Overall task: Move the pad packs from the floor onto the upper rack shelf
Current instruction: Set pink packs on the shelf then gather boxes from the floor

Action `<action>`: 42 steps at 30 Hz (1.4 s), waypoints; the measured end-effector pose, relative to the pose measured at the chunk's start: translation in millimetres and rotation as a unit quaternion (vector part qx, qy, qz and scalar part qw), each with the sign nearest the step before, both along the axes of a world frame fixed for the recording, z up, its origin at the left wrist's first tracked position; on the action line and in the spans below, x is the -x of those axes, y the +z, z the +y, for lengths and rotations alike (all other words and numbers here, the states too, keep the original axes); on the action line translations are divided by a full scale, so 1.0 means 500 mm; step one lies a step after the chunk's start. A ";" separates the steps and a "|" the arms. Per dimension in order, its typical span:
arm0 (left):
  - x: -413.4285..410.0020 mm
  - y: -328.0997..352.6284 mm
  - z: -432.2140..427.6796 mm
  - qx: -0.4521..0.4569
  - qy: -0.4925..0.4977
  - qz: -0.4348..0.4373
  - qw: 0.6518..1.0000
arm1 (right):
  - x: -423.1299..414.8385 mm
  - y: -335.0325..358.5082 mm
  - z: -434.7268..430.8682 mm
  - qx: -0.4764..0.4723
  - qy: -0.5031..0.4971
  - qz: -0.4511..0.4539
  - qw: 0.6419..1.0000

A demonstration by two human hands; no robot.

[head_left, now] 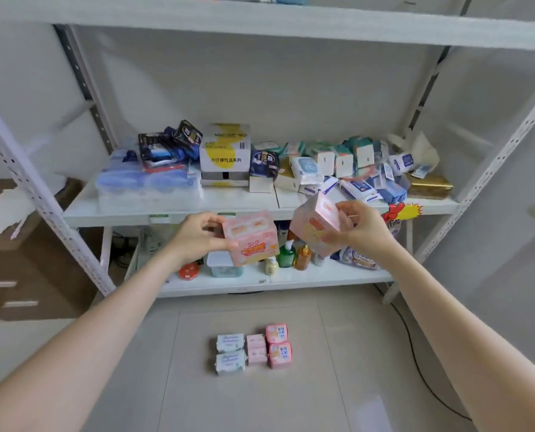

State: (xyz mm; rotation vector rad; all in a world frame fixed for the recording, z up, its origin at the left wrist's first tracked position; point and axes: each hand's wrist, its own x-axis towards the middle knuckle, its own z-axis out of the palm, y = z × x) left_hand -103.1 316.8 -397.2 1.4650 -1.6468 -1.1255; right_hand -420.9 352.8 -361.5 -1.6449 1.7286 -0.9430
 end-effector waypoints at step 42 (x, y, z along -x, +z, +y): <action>0.068 -1.467 -0.029 -0.273 -0.024 -0.055 0.960 | -0.025 -1.506 0.103 -0.259 0.023 0.046 0.965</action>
